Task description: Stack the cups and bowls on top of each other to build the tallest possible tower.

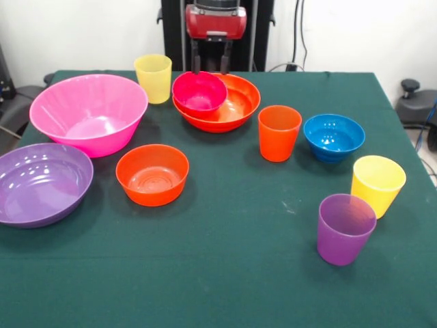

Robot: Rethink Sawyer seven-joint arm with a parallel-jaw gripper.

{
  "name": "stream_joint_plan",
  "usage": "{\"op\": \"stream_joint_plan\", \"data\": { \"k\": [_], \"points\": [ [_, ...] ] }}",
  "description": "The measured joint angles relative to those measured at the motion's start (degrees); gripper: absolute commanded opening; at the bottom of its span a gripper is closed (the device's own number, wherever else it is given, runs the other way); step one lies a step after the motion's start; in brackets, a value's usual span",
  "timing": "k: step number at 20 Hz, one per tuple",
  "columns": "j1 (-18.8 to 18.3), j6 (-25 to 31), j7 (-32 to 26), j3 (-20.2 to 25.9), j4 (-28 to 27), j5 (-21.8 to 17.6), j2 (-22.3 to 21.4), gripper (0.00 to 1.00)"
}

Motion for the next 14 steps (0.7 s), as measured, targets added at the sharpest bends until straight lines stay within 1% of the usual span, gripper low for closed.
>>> {"op": "stream_joint_plan", "data": {
  "k": [2,3,6,8,9,11,12,14],
  "points": [
    [1.12,-0.01,0.01,0.0,-0.01,0.88,-0.17,1.0],
    [3.31,0.0,0.08,-0.04,0.0,2.58,-0.31,1.0],
    [6.53,-0.01,0.4,-0.04,0.01,5.14,-0.31,1.0],
    [9.49,0.01,0.78,-0.02,0.02,7.52,-0.35,1.0],
    [11.92,0.37,1.05,0.03,0.02,9.65,-0.51,1.0],
    [13.58,0.86,1.19,0.07,0.02,11.14,-0.75,1.0],
    [15.06,1.53,1.24,0.07,0.03,12.57,-1.08,1.0],
    [16.35,2.32,1.24,0.08,0.02,13.89,-1.51,1.0]
  ]
}}
